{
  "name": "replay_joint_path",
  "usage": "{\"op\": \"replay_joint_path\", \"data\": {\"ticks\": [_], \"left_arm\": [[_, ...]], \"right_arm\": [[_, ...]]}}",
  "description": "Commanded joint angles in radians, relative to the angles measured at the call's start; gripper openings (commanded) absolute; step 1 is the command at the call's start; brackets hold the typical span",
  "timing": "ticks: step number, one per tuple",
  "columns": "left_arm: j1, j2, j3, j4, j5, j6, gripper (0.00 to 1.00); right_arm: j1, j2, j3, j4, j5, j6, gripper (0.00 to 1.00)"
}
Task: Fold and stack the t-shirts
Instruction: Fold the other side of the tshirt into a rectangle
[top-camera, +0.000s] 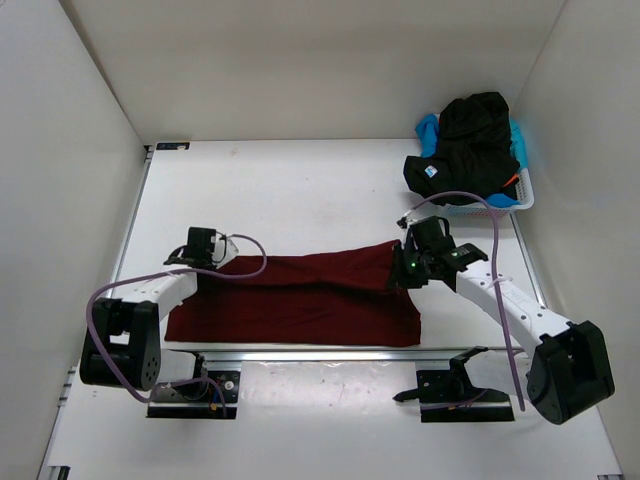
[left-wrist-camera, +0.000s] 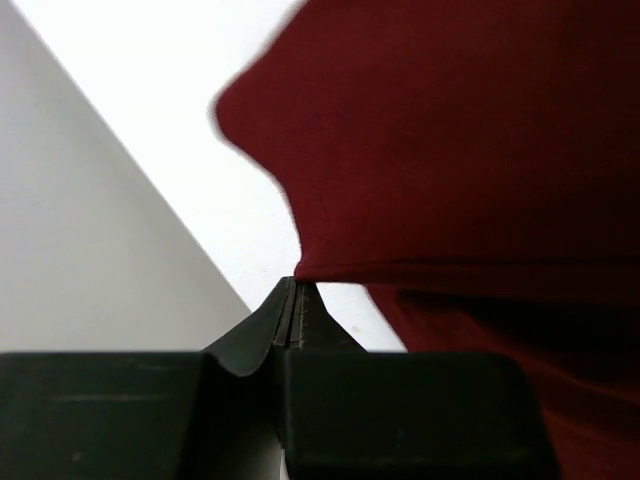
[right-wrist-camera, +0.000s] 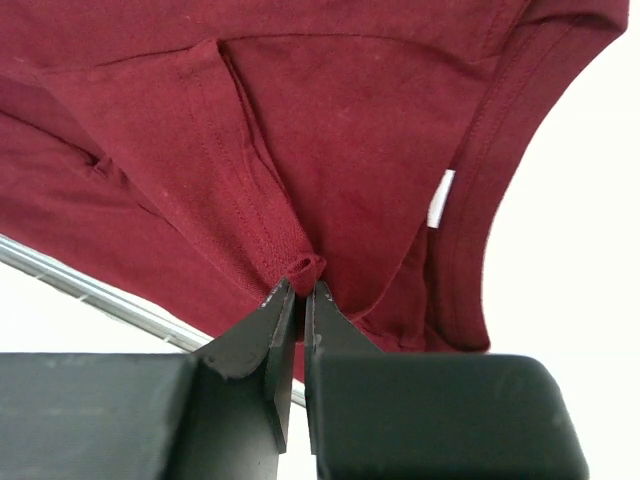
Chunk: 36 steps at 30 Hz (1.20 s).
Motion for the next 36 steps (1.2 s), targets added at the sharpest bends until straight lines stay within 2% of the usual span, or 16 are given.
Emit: {"op": "replay_joint_path", "data": {"ticks": [1, 13, 20, 25, 32, 36], "left_arm": [[-0.019, -0.029, -0.043, 0.002, -0.010, 0.016, 0.08], [-0.034, -0.030, -0.089, 0.017, -0.038, 0.026, 0.09], [0.001, -0.015, -0.054, 0.005, -0.028, -0.001, 0.09], [-0.037, -0.026, -0.092, 0.014, -0.042, 0.006, 0.10], [-0.033, -0.069, -0.067, -0.044, -0.015, -0.014, 0.09], [-0.051, -0.061, -0.098, 0.008, -0.050, 0.010, 0.11]], "right_arm": [[-0.003, -0.004, -0.017, 0.080, -0.037, 0.046, 0.00], [-0.012, -0.017, -0.055, 0.083, -0.062, 0.029, 0.00], [-0.015, -0.026, -0.075, 0.078, -0.054, 0.035, 0.00], [-0.009, 0.000, -0.086, 0.069, -0.075, 0.026, 0.00], [-0.006, -0.012, -0.085, 0.077, -0.078, 0.017, 0.00], [-0.013, 0.006, -0.088, 0.060, -0.098, 0.006, 0.00]]}}
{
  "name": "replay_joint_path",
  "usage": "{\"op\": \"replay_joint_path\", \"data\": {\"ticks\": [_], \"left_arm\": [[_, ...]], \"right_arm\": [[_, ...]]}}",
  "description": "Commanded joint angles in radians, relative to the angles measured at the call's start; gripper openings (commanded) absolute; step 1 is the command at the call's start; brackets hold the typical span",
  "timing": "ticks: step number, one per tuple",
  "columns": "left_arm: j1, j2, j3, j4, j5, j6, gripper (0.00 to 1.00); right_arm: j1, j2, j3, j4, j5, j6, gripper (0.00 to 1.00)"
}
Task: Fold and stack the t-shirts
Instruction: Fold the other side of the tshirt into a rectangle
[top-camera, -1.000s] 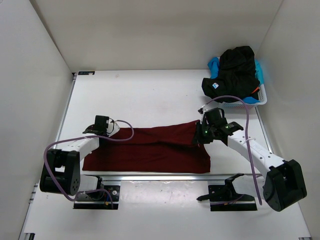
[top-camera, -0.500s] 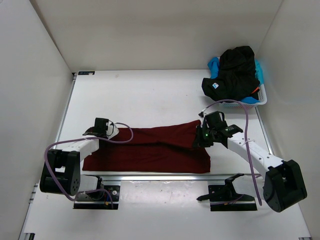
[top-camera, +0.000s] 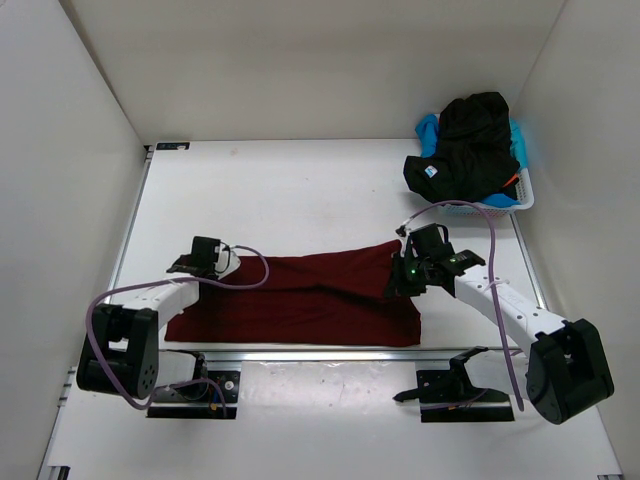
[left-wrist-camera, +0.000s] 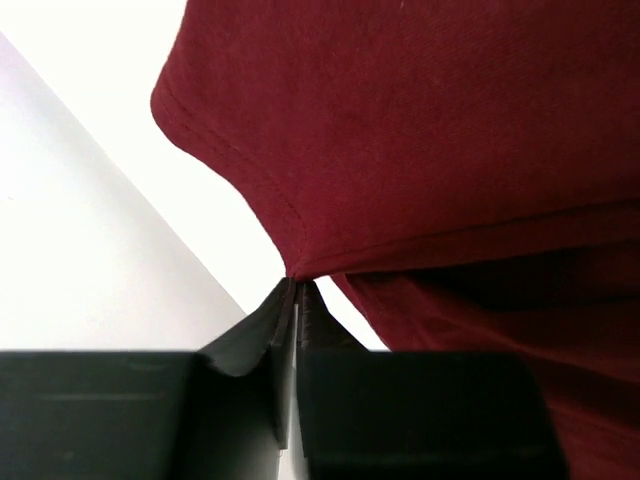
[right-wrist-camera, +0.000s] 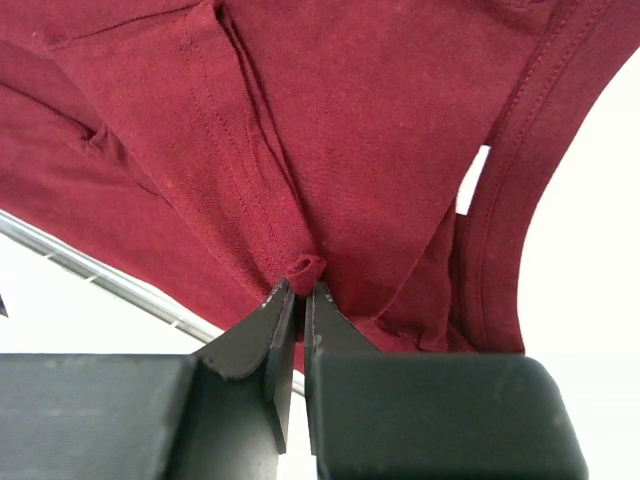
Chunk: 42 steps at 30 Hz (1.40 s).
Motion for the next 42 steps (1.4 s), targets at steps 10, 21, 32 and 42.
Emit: {"op": "replay_joint_path", "data": {"ticks": [10, 21, 32, 42], "left_arm": [[0.020, -0.083, 0.038, 0.004, -0.052, -0.104, 0.99], [0.091, -0.233, 0.127, -0.124, -0.022, -0.351, 0.97], [0.140, -0.088, 0.206, -0.210, 0.026, -0.531, 0.94], [0.115, -0.063, 0.172, -0.237, 0.027, -0.574, 0.95]], "right_arm": [[-0.030, -0.071, -0.015, -0.063, -0.070, -0.059, 0.26], [0.091, 0.098, 0.238, -0.039, 0.082, -0.101, 0.49], [0.174, 0.499, 0.483, 0.015, 0.140, -0.133, 0.48], [0.191, 0.588, 0.483, 0.069, 0.132, -0.094, 0.47]]}}
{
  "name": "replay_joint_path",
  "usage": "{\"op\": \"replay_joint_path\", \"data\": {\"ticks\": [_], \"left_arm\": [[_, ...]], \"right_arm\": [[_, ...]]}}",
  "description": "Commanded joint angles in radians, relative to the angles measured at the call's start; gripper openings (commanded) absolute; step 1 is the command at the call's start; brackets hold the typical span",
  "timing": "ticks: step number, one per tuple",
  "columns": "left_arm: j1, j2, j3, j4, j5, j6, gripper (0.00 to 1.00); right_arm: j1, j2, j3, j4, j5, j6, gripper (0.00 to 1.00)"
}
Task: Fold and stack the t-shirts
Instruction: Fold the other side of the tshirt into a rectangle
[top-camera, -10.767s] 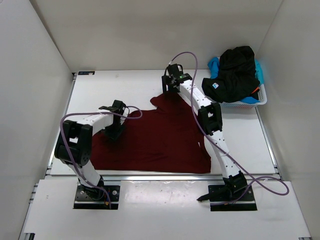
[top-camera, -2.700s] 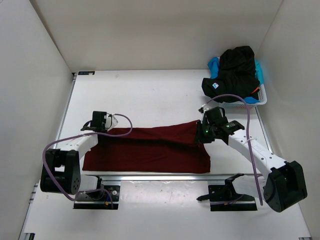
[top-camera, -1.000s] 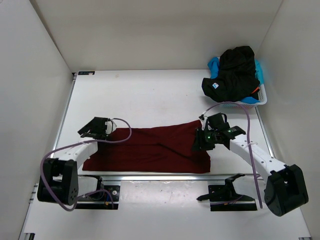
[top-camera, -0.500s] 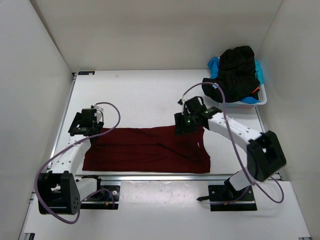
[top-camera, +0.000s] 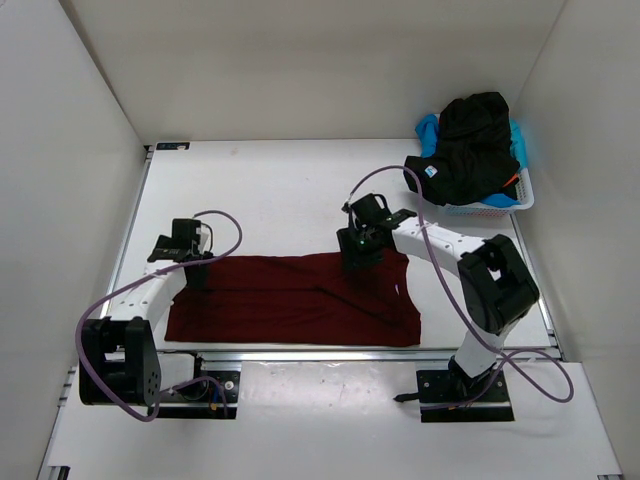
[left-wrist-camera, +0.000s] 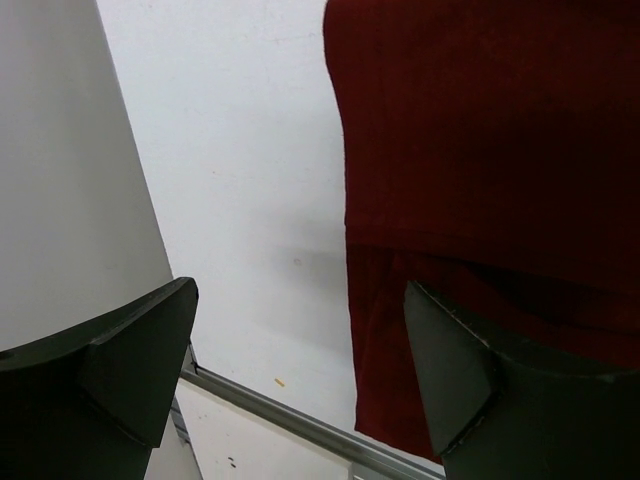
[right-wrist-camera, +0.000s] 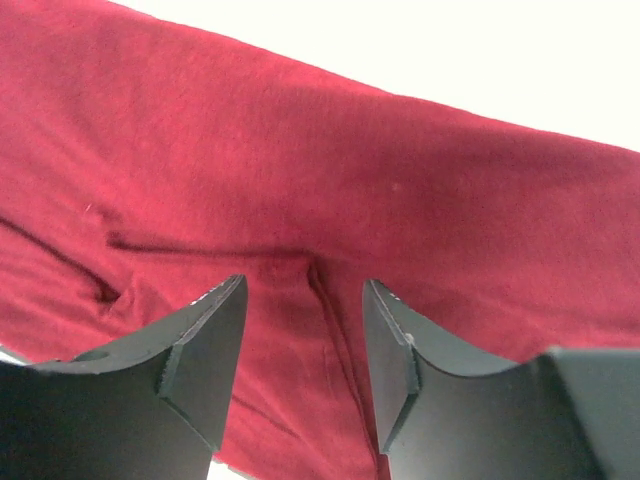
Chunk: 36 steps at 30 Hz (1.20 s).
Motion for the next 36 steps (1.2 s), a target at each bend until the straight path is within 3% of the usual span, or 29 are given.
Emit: {"op": "replay_joint_path", "data": {"ticks": [1, 9, 12, 21, 36], "left_arm": [[-0.007, -0.008, -0.010, -0.016, 0.005, -0.028, 0.95], [-0.010, -0.020, -0.001, -0.025, 0.008, -0.021, 0.95], [-0.018, -0.020, 0.000, -0.026, 0.006, -0.021, 0.95], [-0.015, -0.022, -0.004, -0.013, -0.006, -0.011, 0.95], [-0.024, -0.040, -0.032, 0.000, -0.015, 0.006, 0.95]], "right_arm": [[0.020, 0.058, 0.045, 0.022, -0.005, 0.001, 0.47], [0.008, 0.075, 0.007, 0.051, 0.010, 0.020, 0.44], [0.008, 0.072, 0.008, 0.069, -0.014, 0.011, 0.39], [0.011, 0.060, -0.008, 0.083, -0.079, 0.024, 0.10], [0.097, -0.114, -0.123, 0.086, -0.220, 0.012, 0.01]]}}
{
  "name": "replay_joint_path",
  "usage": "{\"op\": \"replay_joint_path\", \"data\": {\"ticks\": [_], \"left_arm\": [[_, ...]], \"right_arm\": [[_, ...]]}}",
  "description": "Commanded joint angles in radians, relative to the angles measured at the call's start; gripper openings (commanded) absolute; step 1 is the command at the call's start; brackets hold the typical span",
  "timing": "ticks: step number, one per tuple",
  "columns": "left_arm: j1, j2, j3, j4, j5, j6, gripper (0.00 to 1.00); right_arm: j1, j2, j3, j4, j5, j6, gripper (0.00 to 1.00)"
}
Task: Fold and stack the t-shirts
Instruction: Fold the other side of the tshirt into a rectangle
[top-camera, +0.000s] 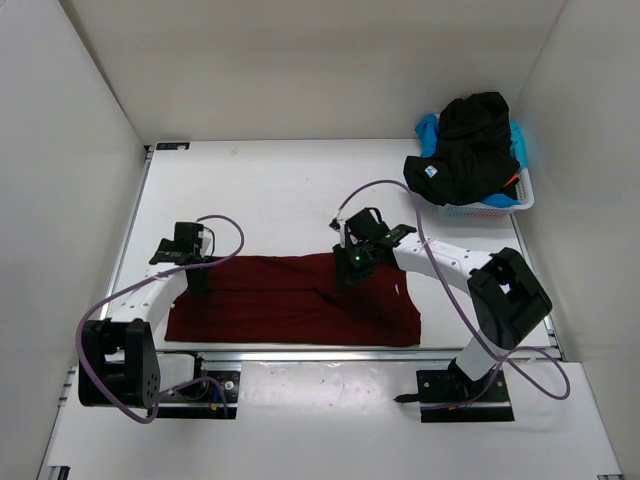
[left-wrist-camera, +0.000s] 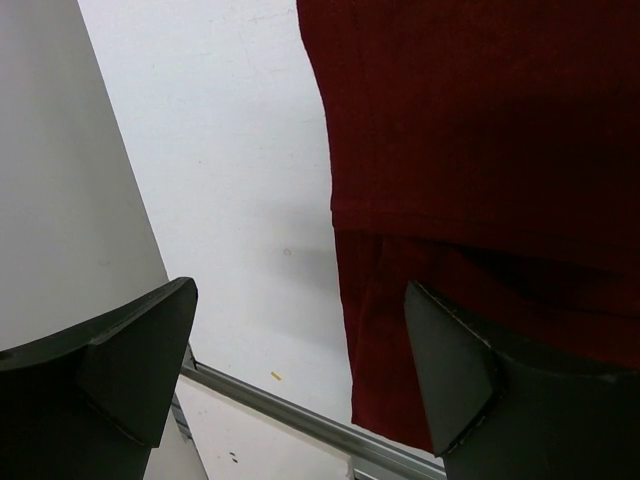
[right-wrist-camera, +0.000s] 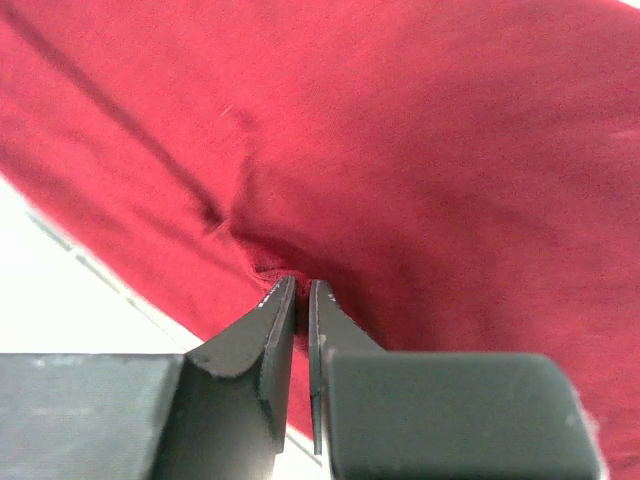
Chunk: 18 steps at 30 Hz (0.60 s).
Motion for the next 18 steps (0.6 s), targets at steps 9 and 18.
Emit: {"op": "replay_joint_path", "data": {"ticks": [9, 18], "left_arm": [[-0.005, -0.037, -0.022, 0.028, -0.021, 0.014, 0.95], [0.005, -0.040, -0.022, 0.029, -0.021, 0.021, 0.96]], "right_arm": [[0.065, 0.038, -0.007, -0.011, -0.230, -0.098, 0.10], [0.118, 0.063, 0.054, -0.086, -0.264, -0.210, 0.28]]}}
